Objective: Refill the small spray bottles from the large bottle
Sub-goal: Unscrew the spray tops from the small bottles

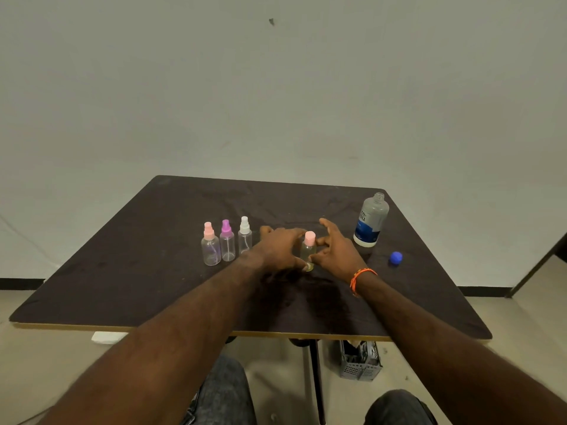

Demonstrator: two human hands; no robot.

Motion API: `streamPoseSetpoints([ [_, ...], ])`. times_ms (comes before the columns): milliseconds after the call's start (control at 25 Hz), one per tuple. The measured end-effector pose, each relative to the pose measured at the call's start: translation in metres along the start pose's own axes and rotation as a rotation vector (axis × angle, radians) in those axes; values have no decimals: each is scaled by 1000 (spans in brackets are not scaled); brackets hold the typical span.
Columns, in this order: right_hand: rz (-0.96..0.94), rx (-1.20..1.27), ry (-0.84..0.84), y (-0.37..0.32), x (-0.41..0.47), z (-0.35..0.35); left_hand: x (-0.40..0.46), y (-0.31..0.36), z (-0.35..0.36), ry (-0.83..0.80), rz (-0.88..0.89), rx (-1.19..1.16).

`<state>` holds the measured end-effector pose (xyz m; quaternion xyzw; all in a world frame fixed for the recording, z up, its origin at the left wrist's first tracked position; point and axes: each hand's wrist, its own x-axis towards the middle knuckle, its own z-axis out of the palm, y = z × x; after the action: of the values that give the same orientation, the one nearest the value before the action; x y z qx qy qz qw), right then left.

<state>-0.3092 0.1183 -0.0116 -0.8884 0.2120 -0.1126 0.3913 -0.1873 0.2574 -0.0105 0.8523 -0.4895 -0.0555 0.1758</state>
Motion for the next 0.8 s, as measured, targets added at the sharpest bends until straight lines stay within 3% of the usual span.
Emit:
streamPoseSetpoints([
  [160, -41, 39, -41, 0, -2, 2, -1, -12, 23, 103, -57, -214],
  [360, -166, -112, 136, -3, 6, -4, 2, -12, 33, 185, -99, -241],
  [640, -254, -256, 77, -12, 17, -8, 6, -13, 43, 180, -116, -282],
  [800, -314, -428, -45, -19, 15, -15, 14, -14, 41, 176, -151, -264],
])
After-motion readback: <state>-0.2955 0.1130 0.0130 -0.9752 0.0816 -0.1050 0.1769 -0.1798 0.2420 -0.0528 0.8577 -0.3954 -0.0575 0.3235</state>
